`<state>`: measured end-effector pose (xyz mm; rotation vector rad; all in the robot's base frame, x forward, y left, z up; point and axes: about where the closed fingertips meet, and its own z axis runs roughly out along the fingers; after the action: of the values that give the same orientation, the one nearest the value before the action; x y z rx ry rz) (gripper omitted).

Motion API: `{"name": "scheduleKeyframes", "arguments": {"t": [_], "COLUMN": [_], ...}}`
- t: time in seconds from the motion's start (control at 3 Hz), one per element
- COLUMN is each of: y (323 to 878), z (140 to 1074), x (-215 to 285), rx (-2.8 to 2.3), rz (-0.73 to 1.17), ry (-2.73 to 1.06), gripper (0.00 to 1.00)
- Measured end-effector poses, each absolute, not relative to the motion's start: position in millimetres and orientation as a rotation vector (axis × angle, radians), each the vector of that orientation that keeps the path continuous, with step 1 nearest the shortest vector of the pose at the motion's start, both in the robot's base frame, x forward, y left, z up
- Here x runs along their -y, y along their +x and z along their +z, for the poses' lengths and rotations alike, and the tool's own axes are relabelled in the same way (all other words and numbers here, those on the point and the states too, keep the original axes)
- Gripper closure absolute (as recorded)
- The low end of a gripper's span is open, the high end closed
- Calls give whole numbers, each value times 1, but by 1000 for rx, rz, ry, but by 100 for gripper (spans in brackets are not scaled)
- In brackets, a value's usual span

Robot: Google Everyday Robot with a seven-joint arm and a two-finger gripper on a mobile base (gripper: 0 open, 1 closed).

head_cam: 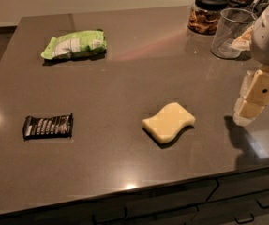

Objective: Move sponge near green rice chip bag

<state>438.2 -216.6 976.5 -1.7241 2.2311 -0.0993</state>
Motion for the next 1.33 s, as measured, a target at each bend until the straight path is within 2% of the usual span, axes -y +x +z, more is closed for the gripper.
{"name": "scheduleKeyframes", "arguments": {"t": [0.67,1.33], "y": [444,449], "z": [964,923], "x": [204,172], "rx": [-2213,-2197], "rz": [-79,37], "ry": [-1722,-1787], "gripper": [0,0]}}
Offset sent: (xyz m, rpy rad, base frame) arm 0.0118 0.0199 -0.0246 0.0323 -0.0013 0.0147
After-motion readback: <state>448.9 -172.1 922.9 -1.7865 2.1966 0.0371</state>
